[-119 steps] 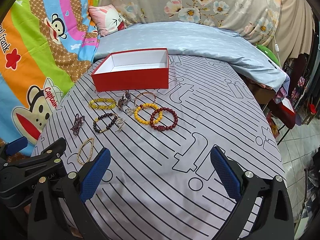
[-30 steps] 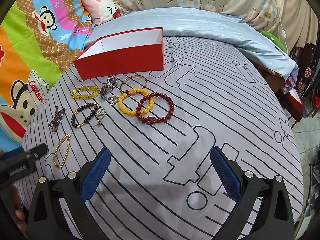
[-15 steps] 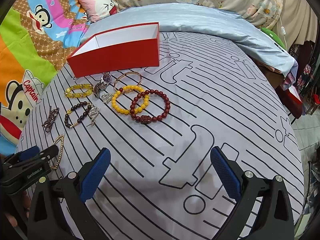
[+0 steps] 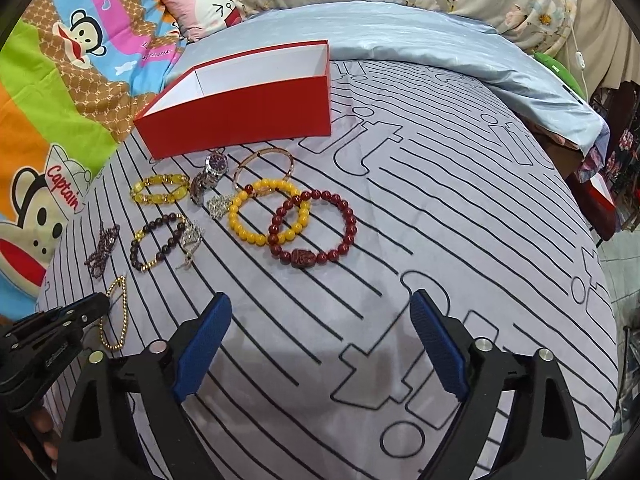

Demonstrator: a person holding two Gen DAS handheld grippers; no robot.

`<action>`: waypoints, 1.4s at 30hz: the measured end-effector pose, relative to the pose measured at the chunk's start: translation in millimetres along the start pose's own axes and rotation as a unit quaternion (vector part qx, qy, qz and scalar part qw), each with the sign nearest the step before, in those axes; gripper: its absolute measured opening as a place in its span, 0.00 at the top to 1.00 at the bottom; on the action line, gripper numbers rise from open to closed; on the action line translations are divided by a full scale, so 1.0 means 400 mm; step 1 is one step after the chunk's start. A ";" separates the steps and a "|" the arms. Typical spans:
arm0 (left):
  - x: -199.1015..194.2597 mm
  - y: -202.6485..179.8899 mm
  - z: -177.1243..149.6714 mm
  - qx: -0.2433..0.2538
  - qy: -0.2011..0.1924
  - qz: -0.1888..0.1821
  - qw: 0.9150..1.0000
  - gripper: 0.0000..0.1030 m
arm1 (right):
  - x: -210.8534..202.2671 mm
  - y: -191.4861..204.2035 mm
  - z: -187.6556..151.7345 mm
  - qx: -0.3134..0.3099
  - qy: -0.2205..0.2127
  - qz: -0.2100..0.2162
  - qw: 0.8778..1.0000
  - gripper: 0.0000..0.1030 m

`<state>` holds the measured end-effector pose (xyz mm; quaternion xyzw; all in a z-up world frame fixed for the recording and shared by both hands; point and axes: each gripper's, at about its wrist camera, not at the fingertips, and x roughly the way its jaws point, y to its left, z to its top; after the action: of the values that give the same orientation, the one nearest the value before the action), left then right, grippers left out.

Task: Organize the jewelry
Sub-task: 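Grasp the gold bead chain with the left tool while the right tool grasps the dark red bead bracelet, then carry both held pieces into the red box and open both tools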

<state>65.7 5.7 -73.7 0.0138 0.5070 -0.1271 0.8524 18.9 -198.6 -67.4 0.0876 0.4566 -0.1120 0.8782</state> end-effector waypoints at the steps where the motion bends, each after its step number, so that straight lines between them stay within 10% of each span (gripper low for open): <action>1: -0.006 -0.001 0.003 -0.001 -0.002 -0.001 1.000 0.97 | 0.004 -0.001 0.004 0.000 0.001 0.002 1.000 0.23; 15: -0.024 -0.019 0.053 0.000 -0.013 -0.004 1.000 0.96 | 0.071 0.049 0.073 -0.016 0.018 0.058 0.998 0.77; 23: -0.007 -0.020 0.055 0.001 -0.006 -0.004 1.000 0.96 | 0.109 0.055 0.071 -0.024 0.035 0.066 0.997 0.92; 42: -0.073 -0.069 0.071 0.021 -0.029 -0.017 0.999 0.96 | -0.016 -0.007 0.075 0.013 -0.002 0.102 0.995 0.93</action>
<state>70.6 -19.4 -31.6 0.0198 0.4793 -0.1525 0.8641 38.1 -208.1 -45.3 0.1450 0.4425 -0.0281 0.8845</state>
